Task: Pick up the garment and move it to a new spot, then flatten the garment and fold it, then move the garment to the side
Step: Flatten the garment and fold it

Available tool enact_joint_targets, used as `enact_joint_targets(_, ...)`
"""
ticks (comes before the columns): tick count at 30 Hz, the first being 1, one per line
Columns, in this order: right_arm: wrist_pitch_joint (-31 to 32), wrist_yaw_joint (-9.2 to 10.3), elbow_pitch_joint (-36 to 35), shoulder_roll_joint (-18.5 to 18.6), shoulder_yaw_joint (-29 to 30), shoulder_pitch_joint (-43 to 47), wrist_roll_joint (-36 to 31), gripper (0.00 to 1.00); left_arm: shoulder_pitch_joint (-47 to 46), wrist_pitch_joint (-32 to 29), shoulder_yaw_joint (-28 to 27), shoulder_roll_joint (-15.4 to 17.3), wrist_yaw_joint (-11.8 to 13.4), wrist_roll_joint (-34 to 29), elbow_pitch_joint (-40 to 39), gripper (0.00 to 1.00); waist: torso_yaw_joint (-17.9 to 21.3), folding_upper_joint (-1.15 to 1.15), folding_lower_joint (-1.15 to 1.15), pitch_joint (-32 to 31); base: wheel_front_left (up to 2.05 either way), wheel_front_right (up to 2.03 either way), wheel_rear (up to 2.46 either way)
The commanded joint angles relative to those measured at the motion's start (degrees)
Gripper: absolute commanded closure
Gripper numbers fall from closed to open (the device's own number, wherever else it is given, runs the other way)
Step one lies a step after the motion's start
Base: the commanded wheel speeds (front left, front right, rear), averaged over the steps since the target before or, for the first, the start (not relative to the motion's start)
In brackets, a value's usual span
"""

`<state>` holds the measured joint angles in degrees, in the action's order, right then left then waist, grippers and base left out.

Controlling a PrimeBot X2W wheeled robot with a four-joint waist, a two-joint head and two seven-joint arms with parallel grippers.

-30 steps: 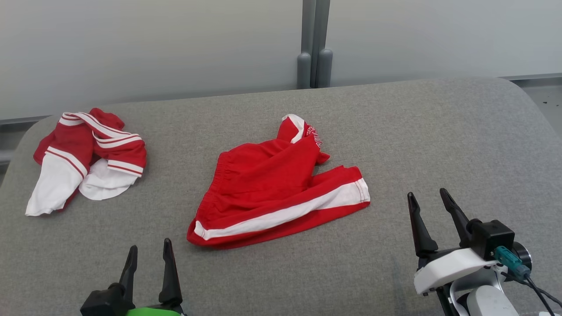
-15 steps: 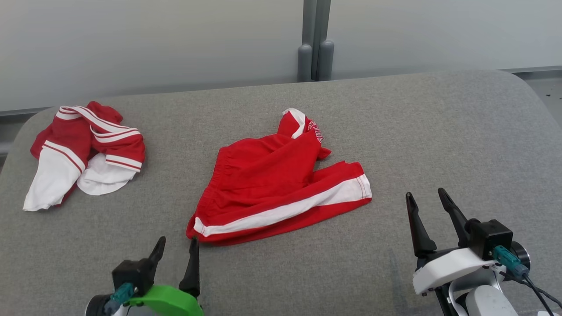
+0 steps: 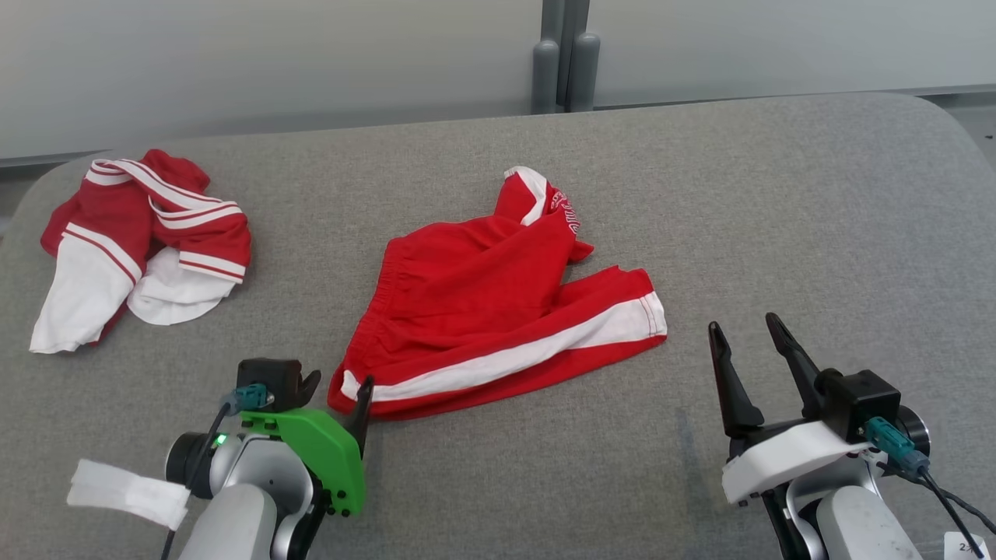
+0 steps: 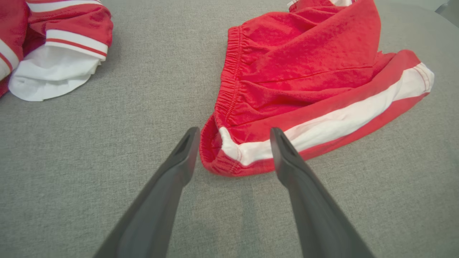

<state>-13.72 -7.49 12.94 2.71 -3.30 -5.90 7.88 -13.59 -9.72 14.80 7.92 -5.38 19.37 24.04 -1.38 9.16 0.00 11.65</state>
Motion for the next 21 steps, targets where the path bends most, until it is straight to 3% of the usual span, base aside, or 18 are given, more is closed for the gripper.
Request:
enact_joint_targets(1,-0.24,0.0,0.14,0.14,-0.29,-0.63,0.01,0.0,-2.01,-0.63,0.44,-0.01,-0.4,0.29,1.6,0.0,0.21,0.01,0.0,0.71,0.0,0.0,0.0)
enact_joint_targets(13,-0.64,0.0,0.78,0.14,-0.35,-1.9,-0.21,0.0,-7.01,-0.41,1.55,-1.0,-1.07,2.27,11.29,0.0,1.08,0.01,0.0,2.1,0.0,0.0,0.0)
enact_joint_targets(18,-0.74,0.0,0.99,0.14,-0.41,-2.15,-0.23,0.0,-7.93,0.27,1.9,-1.35,-1.27,3.16,13.76,0.19,1.13,0.01,0.0,2.13,0.0,0.0,0.0)
enact_joint_targets(21,-0.84,0.0,1.05,0.15,-0.57,-2.25,-0.15,0.0,-8.5,0.28,1.87,-1.6,-1.36,3.79,15.13,0.46,1.2,0.01,0.0,2.13,0.0,0.0,0.0)
